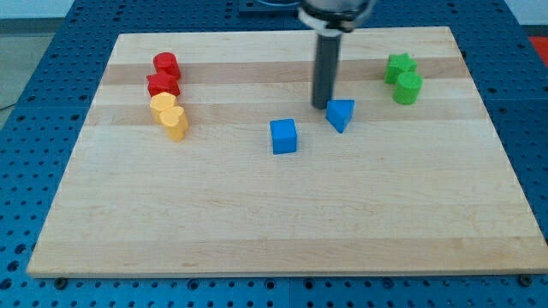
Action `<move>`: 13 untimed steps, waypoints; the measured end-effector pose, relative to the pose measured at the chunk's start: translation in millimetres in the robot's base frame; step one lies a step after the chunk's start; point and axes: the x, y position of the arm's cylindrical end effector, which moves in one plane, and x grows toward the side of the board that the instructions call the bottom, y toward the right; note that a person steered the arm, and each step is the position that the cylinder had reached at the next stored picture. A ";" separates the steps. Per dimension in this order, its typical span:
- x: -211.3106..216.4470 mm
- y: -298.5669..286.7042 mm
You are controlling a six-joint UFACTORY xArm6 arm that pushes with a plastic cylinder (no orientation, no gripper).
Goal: Push blue triangle a bit right and up
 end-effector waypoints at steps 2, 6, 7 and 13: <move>41.4 39.6; 68.1 30.0; 36.8 0.9; 42.6 89.1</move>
